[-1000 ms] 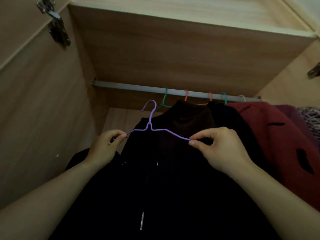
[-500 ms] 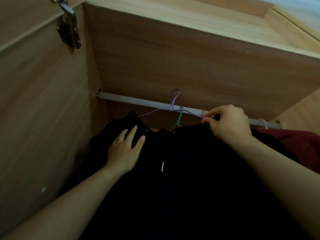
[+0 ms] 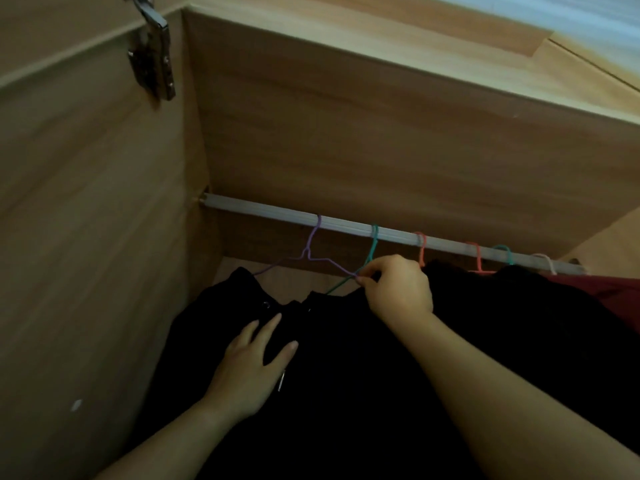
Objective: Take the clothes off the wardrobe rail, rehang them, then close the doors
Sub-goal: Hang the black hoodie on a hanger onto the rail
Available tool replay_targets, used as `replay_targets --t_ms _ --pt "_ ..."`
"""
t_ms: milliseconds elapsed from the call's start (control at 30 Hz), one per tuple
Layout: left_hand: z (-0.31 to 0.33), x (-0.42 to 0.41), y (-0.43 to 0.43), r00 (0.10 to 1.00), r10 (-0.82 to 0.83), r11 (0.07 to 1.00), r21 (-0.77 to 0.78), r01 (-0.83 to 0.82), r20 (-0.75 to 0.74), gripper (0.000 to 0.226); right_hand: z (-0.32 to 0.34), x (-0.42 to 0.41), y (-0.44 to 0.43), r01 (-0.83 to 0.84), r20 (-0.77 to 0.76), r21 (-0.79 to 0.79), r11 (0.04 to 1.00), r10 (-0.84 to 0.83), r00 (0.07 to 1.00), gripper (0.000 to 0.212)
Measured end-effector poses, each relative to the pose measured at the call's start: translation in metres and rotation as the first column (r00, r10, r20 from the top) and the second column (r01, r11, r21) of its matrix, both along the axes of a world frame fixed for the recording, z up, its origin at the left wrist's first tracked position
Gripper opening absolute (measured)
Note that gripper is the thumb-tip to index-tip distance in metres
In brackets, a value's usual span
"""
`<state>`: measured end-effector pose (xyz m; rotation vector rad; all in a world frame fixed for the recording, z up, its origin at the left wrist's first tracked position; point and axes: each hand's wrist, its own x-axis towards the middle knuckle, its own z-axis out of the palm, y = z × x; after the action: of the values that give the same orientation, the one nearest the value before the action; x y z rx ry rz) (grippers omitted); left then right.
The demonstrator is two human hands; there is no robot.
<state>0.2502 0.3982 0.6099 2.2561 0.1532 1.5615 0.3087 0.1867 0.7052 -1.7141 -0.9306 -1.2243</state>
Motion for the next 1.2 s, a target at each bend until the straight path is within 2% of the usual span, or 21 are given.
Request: replay_targets --t_ms 67,133,233,333,400,567,700,933,1200 --pt "-0.011 0.004 0.003 1.0 0.027 1.0 0.0 -0.027 0.005 0.062 -0.01 -0.003 0.0 0.041 0.039 -0.021 0.999 -0.04 0.998 0.013" --pt "-0.021 0.006 0.005 0.999 0.036 0.999 -0.006 -0.036 0.008 0.065 -0.023 -0.008 -0.002 0.176 0.154 -0.049 0.983 -0.167 0.974 0.022" --pt "-0.04 0.01 0.003 0.995 0.09 0.996 0.02 -0.091 0.038 0.073 -0.054 -0.004 -0.001 0.405 0.351 -0.046 0.913 -0.365 0.863 0.043" --pt "-0.064 0.016 -0.002 0.985 0.161 0.984 0.071 -0.165 0.056 0.069 -0.105 0.008 0.004 0.492 0.393 0.008 0.871 -0.455 0.799 0.049" --pt "-0.083 0.02 -0.007 0.977 0.204 0.972 0.108 -0.21 0.06 0.065 -0.143 0.018 0.006 0.481 0.36 0.017 0.877 -0.454 0.815 0.05" --pt "-0.143 0.023 -0.025 0.972 0.223 0.958 0.169 -0.234 0.081 0.071 -0.243 0.038 -0.004 0.462 0.334 -0.126 0.878 -0.401 0.853 0.056" --pt "-0.207 0.025 -0.047 0.957 0.287 0.931 0.225 -0.286 0.028 0.067 -0.308 0.038 -0.023 0.427 0.32 -0.174 0.887 -0.36 0.877 0.057" --pt "-0.326 0.022 -0.084 0.909 0.365 0.908 0.293 -0.3 -0.199 0.065 -0.421 0.035 -0.059 0.347 0.238 -0.391 0.852 -0.271 0.933 0.057" --pt "-0.445 -0.048 -0.17 0.763 0.379 0.925 0.224 -0.306 -0.523 0.071 -0.537 -0.001 -0.132 0.065 -0.009 -0.593 0.802 -0.087 0.996 0.055"
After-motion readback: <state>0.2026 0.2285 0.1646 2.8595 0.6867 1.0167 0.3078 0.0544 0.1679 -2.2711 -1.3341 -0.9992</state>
